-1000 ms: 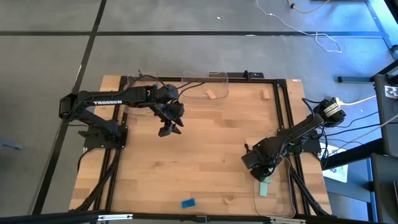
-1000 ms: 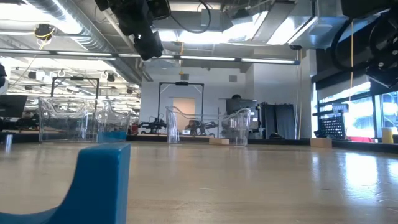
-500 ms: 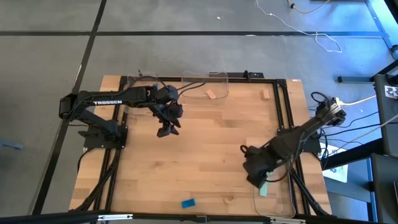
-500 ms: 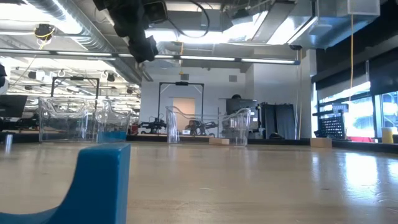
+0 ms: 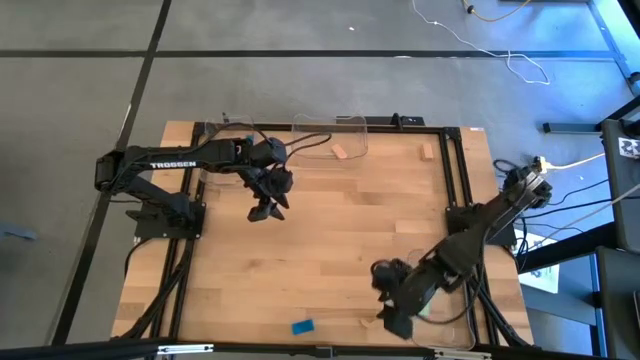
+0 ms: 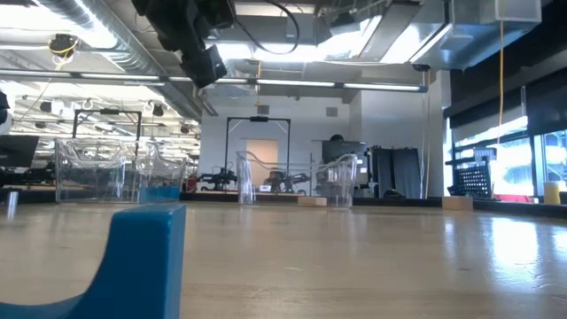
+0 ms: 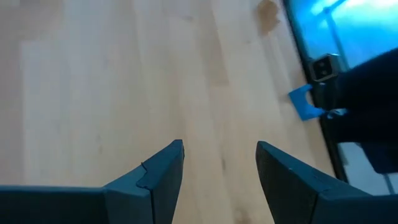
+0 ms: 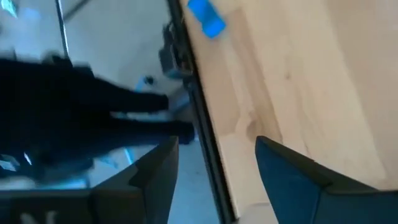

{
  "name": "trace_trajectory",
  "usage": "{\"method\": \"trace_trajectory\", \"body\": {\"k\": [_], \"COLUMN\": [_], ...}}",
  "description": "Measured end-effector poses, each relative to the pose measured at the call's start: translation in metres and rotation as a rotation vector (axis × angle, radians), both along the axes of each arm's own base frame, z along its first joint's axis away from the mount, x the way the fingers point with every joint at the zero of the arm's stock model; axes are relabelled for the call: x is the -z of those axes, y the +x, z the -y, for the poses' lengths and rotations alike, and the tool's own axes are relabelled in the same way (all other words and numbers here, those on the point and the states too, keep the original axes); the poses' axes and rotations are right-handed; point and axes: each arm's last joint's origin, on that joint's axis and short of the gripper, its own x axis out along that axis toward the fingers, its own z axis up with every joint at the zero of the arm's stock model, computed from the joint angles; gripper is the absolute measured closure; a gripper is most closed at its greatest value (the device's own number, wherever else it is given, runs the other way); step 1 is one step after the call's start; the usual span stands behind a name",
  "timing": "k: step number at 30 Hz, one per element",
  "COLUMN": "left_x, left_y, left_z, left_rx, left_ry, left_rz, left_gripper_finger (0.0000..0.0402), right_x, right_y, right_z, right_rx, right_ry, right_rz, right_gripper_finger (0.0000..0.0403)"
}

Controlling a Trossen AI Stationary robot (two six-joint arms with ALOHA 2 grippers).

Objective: Sort & place blocks by color
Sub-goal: Put the bottom brown block into the top middle transparent bin

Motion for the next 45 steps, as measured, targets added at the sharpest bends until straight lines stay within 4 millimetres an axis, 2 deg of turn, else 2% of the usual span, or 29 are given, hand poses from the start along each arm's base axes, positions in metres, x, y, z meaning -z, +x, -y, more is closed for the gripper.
{"method": "trace_trajectory", "body": {"k": [7,17,26,34,38,43,45], "left_x": [-0.001,-0.001,-0.001,-0.001,-0.001,-0.001,-0.001], "left_y": [-0.002,-0.002,-0.002,-0.002,-0.002,-0.002,-0.002], "left_z": [0.004,0.005,0.005,0.005,0.005,0.005,0.005], "left_rx": [0.054,0.052,0.051,0.051,0.05,0.05,0.05], "left_ry": [-0.023,-0.024,-0.024,-0.025,-0.025,-0.025,-0.025], "left_rz": [0.008,0.007,0.007,0.006,0.006,0.006,0.006], "left_gripper_finger": [0.0209,0.0209,0.0209,0.0209,0.0209,0.0209,0.0209], "right_x": [0.051,0.108,0.137,0.161,0.167,0.17,0.169], "right_y": [0.014,0.034,0.038,0.042,0.044,0.049,0.053], "right_z": [-0.02,-0.043,-0.047,-0.047,-0.046,-0.04,-0.036], "right_rx": [-0.14,-0.378,-0.49,-0.475,-0.432,-0.349,-0.313], "right_ry": [-0.122,-0.13,-0.21,-0.325,-0.341,-0.311,-0.294], "right_rz": [-0.077,-0.134,-0.153,-0.163,-0.182,-0.228,-0.235], "right_gripper_finger": [0.019,0.019,0.019,0.0191,0.0223,0.0327,0.0329]}}
